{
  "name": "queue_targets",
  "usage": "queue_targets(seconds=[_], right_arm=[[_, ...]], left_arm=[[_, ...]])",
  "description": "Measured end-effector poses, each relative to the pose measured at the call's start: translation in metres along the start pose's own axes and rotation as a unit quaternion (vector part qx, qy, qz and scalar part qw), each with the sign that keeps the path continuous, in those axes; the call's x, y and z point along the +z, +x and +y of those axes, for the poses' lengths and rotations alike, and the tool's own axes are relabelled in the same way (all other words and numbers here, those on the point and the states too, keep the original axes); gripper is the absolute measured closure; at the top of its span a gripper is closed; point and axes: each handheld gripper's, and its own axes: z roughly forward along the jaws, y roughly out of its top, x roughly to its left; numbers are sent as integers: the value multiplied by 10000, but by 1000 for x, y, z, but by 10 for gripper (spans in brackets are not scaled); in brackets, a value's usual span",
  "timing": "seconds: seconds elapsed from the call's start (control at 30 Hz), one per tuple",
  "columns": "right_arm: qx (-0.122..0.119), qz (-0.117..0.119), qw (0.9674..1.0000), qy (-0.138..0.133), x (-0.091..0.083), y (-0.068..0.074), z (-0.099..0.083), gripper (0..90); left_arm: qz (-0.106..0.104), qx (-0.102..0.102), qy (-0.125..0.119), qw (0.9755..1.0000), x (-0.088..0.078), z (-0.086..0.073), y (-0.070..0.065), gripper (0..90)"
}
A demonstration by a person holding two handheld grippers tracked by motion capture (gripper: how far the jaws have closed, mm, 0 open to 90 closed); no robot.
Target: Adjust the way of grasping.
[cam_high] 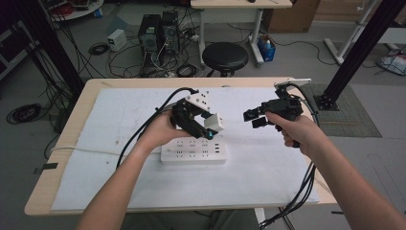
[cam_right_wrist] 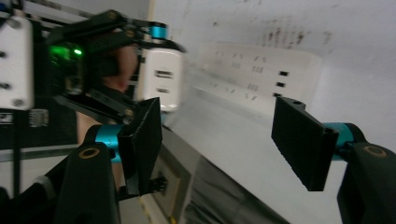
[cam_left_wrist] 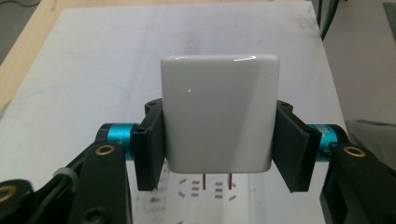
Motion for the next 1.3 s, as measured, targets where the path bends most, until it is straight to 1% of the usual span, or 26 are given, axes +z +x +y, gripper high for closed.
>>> queue_targets(seconds=[0.03,0.07,0.13,0.2,0.27,0.3,0.4,0.5,0.57,0.6,0.67,0.77,0.8,0.83,0.87,0.97,1.0,1.03,1.07,1.1,1.13,1.17,1.2,1.23,1.27,1.3], right_arm=[[42,75,10000,11,3,0,0,348],[77,117,9999,21,6,0,-1,353],[135,168,9998,41,10,1,-2,391],[165,131,9997,127,15,2,-2,408],[197,94,9997,148,20,4,-2,420],[218,126,9996,154,21,4,-2,426],[217,127,9994,224,27,8,-1,437],[211,45,9994,266,33,10,0,449],[206,65,9992,336,37,12,1,452],[188,49,9992,349,39,13,1,452],[164,53,9991,400,42,14,2,454],[135,-12,9988,478,47,17,3,487],[104,-41,9988,484,49,17,3,531],[70,-63,9988,485,50,18,3,547],[39,-114,9987,488,51,19,3,591],[-24,-211,9986,490,52,19,3,618],[-21,-225,9984,511,53,19,4,620],[-40,-259,9985,478,53,19,4,621],[-40,-259,9985,478,53,19,4,621],[-110,-329,9984,447,55,20,4,622],[-183,-386,9982,415,55,21,5,622],[-199,-440,9981,377,54,21,5,622],[-250,-467,9982,278,51,20,6,621],[-314,-530,9978,259,48,20,7,622],[-433,-644,9969,147,43,20,8,622],[-610,-802,9949,59,37,21,9,621]], left_arm=[[0,0,0,10000,0,0,0,425],[-22,17,-61,10000,7,1,-2,425],[-42,47,-140,9999,12,2,-3,425],[-66,63,-201,9998,15,3,-5,425],[-45,110,-243,9996,18,4,-6,425],[-64,118,-243,9996,18,5,-6,425],[-37,184,-252,9995,20,7,-8,425],[7,210,-280,9994,20,9,-9,425],[29,232,-278,9993,20,9,-9,425],[66,287,-240,9993,21,11,-10,425],[90,330,-200,9992,22,12,-12,425],[156,389,-169,9990,23,13,-14,425],[151,420,-163,9989,23,13,-13,425],[160,409,-195,9988,23,13,-14,425],[207,418,-201,9987,22,13,-14,425],[362,572,-76,9977,23,14,-17,425],[362,572,-76,9977,23,14,-17,424],[478,610,19,9970,24,15,-19,424],[478,610,19,9970,24,15,-19,422],[594,613,98,9963,25,15,-21,414],[682,567,178,9959,25,16,-22,352],[789,533,283,9951,25,16,-22,280],[894,479,413,9940,24,15,-22,253],[948,333,487,9937,21,12,-21,224],[953,239,679,9928,16,9,-18,204],[999,91,821,9916,11,5,-16,201]])
